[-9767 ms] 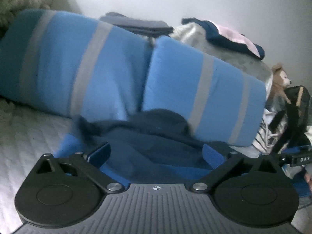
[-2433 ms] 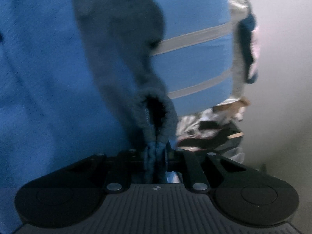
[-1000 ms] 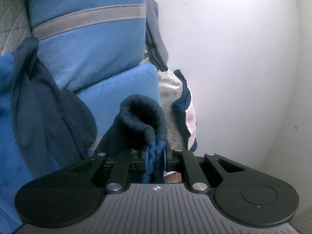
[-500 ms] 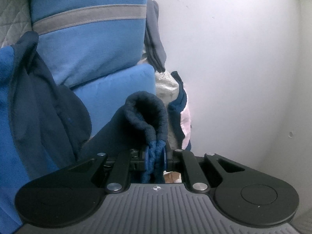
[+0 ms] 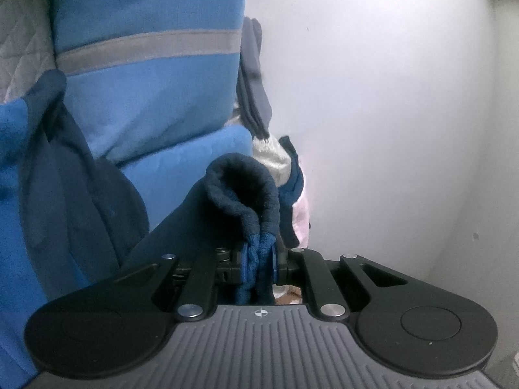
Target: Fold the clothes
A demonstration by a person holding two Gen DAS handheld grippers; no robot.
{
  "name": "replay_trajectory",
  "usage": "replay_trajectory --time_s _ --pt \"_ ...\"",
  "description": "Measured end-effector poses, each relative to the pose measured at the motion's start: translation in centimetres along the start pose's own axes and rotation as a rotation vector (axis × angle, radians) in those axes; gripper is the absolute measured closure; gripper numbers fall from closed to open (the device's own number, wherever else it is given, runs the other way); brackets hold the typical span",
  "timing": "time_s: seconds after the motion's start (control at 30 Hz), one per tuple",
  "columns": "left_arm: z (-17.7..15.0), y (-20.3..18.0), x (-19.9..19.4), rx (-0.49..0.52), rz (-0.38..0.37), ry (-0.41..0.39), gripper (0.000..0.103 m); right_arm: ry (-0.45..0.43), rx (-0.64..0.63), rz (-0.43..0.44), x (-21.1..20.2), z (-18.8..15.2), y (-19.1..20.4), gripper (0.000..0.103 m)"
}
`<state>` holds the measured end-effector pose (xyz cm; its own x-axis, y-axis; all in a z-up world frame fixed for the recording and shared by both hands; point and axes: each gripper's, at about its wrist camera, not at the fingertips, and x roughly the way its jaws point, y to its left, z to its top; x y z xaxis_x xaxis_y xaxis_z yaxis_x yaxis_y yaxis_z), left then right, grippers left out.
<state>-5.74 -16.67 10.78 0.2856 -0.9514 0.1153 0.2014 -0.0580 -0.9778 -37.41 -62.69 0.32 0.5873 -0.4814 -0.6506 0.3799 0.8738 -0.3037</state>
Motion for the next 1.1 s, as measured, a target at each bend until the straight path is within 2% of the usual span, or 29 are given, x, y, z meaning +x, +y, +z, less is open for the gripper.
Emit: replay_trajectory --time_s 0.1,0.17,0.27,0.33,0.5,0.67,0.73,0.83,0.9,0.93,1.0,1.07,1.1 --pt "0.6 -0.1 -0.6 0.001 0.006 -0.010 0.090 0.016 0.105 0.038 0.9 -0.5 -2.0 0.000" --pt "0.8 -0.2 -0.9 0.013 0.019 -0.009 0.090 0.014 0.119 0.060 1.1 -1.0 -2.4 0.000" --pt "1.0 -0.2 -1.2 0.033 0.047 -0.007 0.090 -0.012 0.030 0.057 0.8 -1.2 -2.0 0.000" --pt "1.2 0.1 -1.3 0.033 0.059 0.000 0.090 -0.038 -0.087 0.028 0.5 -1.6 -0.8 0.000" --pt "1.2 0.2 -1.4 0.028 0.054 0.008 0.090 -0.071 -0.297 0.002 -0.5 -2.3 1.7 0.000" --pt "1.2 0.1 -1.4 0.028 0.027 0.020 0.090 -0.127 -0.280 0.058 -2.0 -1.9 2.2 0.000" --pt "1.2 0.1 -1.5 0.026 0.012 0.024 0.090 -0.142 -0.323 0.042 -2.0 -2.0 3.3 0.000" --pt "1.1 -0.1 -1.6 0.031 -0.016 0.036 0.090 -0.146 -0.406 -0.035 -1.0 -2.2 5.5 0.000" --pt "1.1 -0.2 -1.6 0.038 -0.028 0.046 0.090 -0.142 -0.412 -0.074 -0.2 -2.1 6.2 0.000" --pt "1.0 -0.3 -1.6 0.042 -0.033 0.051 0.090 -0.145 -0.391 -0.079 -0.1 -2.0 6.0 0.000" --pt "1.1 -0.6 -1.8 0.056 -0.038 0.060 0.090 -0.160 -0.268 -0.077 -0.5 -1.1 4.5 0.000" --pt "1.4 -0.9 -2.1 0.077 -0.041 0.064 0.090 -0.178 -0.062 -0.043 -1.1 -0.1 1.5 0.000" --pt "1.5 -1.0 -2.3 0.089 -0.044 0.066 0.090 -0.167 0.072 0.000 -1.2 -0.1 -0.5 0.000"
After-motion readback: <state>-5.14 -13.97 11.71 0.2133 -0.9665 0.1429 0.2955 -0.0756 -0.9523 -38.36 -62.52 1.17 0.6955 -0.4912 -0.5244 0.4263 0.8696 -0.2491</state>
